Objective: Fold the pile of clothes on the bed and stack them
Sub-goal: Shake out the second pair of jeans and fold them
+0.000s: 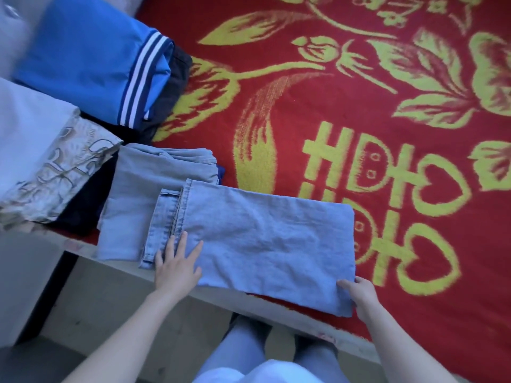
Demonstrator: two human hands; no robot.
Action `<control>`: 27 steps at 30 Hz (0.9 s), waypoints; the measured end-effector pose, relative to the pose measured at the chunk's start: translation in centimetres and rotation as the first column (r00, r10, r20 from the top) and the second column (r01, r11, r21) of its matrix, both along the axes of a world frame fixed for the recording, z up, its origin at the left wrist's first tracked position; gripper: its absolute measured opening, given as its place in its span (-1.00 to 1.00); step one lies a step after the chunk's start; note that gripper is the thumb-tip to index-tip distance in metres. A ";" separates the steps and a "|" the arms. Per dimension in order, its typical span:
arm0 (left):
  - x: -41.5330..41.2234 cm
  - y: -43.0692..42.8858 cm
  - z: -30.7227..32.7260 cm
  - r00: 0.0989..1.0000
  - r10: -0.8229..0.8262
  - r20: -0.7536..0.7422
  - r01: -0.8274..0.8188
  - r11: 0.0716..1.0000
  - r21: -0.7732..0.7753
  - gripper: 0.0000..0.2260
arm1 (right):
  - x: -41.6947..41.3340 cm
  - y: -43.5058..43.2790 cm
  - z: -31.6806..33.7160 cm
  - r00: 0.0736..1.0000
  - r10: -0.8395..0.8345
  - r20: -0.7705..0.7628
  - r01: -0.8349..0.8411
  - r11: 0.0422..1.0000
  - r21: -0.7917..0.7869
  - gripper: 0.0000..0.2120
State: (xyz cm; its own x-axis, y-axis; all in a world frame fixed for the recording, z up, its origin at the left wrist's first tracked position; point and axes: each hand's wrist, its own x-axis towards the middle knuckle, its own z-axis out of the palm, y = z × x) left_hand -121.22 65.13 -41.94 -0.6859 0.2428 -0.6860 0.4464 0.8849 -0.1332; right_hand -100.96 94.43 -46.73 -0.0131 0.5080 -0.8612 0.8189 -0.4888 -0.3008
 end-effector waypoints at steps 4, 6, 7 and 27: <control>-0.4 0.1 0.3 0.999 0.020 0.040 -0.021 0.999 0.036 -0.50 | -3.2 -0.3 4.6 0.988 0.052 -0.148 -0.027 0.985 0.169 -0.96; -1.2 0.2 0.2 0.983 0.149 0.108 -0.163 0.977 0.140 -0.53 | -5.9 -1.9 8.2 0.938 0.204 -0.282 -0.116 0.946 0.302 -0.97; -1.6 0.2 0.1 0.953 0.262 0.150 -0.293 0.924 0.245 -0.56 | -7.5 -3.3 9.9 0.890 0.308 -0.335 -0.181 0.915 0.361 -0.95; -2.6 -3.6 1.3 0.741 0.639 -0.208 -0.321 0.609 0.726 -0.50 | -12.9 -17.6 5.1 0.124 0.985 -0.122 -0.970 0.146 0.193 -0.38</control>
State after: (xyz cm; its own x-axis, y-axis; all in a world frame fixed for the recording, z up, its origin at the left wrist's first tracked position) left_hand -123.85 61.57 -40.67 -0.9908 0.0323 -0.1312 -0.0323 0.8864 0.4619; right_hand -113.88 76.86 -41.65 -0.6734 -0.0204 -0.7390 0.5133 0.7064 -0.4873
